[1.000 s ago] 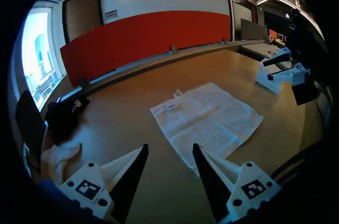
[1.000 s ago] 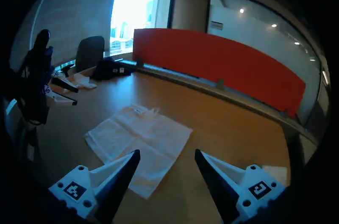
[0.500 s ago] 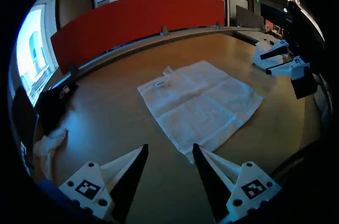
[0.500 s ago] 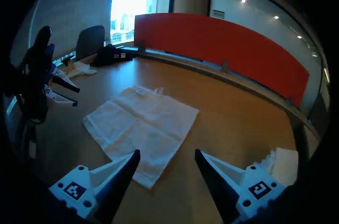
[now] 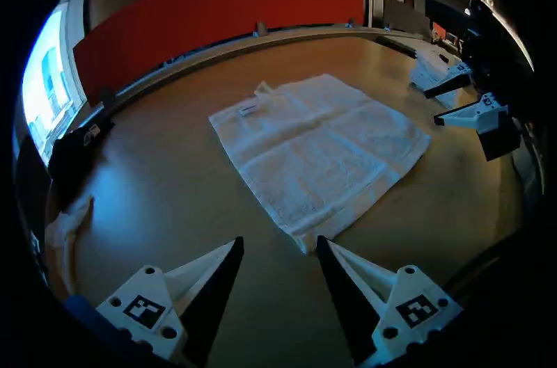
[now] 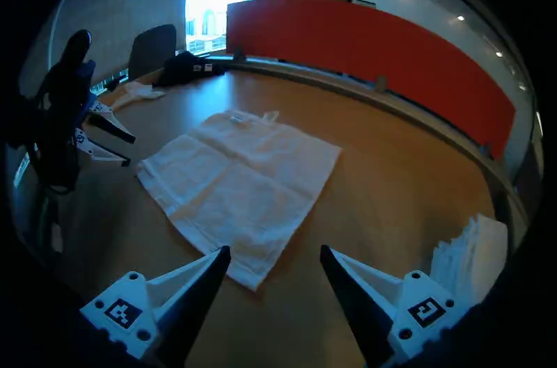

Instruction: Fold towel

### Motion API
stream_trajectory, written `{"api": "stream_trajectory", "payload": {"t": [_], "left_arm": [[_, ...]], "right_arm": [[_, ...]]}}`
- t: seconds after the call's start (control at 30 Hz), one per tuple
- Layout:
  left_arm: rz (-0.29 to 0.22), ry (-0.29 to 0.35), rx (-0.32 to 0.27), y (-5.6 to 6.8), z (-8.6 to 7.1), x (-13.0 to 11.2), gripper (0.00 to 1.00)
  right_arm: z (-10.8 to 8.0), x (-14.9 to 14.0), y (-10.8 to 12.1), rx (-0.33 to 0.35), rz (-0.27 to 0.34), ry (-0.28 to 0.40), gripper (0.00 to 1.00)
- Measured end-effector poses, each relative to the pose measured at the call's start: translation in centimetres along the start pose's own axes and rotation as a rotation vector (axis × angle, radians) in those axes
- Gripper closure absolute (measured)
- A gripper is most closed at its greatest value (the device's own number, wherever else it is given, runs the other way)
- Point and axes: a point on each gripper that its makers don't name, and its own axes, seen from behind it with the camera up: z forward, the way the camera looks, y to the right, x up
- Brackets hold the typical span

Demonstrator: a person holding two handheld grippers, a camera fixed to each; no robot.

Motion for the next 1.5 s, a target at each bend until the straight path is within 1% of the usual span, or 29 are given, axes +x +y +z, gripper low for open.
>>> {"api": "stream_trajectory", "payload": {"t": [0.2, 0.43, 0.57, 0.8, 1.0, 1.3, 1.5], "left_arm": [[-0.006, -0.029, -0.019, 0.6, 0.7, -1.0, 0.23], [-0.031, -0.040, -0.034, 1.2, 1.4, -1.3, 0.23], [-0.033, -0.044, -0.037, 1.4, 1.6, -1.4, 0.23], [-0.034, -0.050, -0.049, 1.8, 1.9, -1.4, 0.24], [-0.045, -0.062, -0.045, 2.0, 1.9, -1.4, 0.24], [-0.050, -0.061, -0.038, 2.4, 2.0, -1.4, 0.37], [-0.045, -0.063, -0.041, 2.7, 1.9, -1.4, 0.46]], "right_arm": [[0.5, -1.2, -0.6, 0.021, 0.009, -0.026, 0.01], [0.9, -2.4, -1.1, 0.037, 0.015, -0.052, 0.04], [0.9, -2.8, -1.0, 0.036, 0.010, -0.058, 0.06], [1.2, -3.6, -1.1, 0.040, 0.016, -0.081, 0.17], [1.4, -4.1, -1.5, 0.052, 0.024, -0.093, 0.29], [1.4, -5.0, -2.0, 0.072, 0.004, -0.114, 0.37], [1.4, -5.0, -2.2, 0.083, 0.015, -0.116, 0.48]]}}
